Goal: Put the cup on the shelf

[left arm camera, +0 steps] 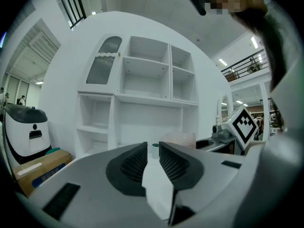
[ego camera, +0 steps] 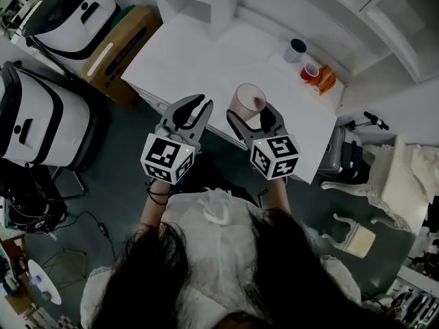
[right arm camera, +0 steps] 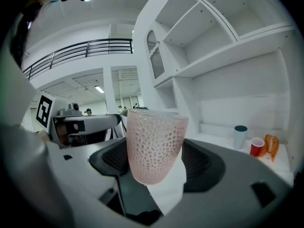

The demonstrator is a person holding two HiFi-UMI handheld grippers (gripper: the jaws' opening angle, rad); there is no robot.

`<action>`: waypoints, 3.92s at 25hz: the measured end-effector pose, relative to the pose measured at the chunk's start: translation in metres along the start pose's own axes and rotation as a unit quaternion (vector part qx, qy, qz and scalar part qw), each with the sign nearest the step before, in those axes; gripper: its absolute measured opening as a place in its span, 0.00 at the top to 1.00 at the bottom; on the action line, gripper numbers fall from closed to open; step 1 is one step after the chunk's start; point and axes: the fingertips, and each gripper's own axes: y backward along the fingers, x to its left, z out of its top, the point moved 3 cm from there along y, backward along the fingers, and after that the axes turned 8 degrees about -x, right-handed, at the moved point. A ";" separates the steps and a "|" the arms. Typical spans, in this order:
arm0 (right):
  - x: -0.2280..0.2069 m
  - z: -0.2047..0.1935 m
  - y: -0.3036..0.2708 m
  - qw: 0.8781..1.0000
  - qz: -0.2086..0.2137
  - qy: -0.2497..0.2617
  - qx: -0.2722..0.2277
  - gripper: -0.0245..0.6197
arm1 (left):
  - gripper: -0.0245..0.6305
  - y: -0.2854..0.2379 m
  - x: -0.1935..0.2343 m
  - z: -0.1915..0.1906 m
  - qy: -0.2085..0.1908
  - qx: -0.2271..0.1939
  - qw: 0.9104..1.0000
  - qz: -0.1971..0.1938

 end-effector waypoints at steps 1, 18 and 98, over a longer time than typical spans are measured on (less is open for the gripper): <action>-0.002 0.001 -0.003 1.000 -0.003 0.000 0.000 0.43 | 0.83 -0.003 0.002 -0.001 -0.001 0.001 1.000 -0.004; -0.034 0.108 -0.100 0.995 -0.052 0.076 -0.050 0.42 | 0.83 -0.084 0.094 0.029 -0.027 -0.014 0.995 -0.093; -0.206 0.374 -0.196 0.979 -0.169 0.111 -0.038 0.43 | 0.83 -0.162 0.157 0.037 -0.012 -0.017 0.979 -0.204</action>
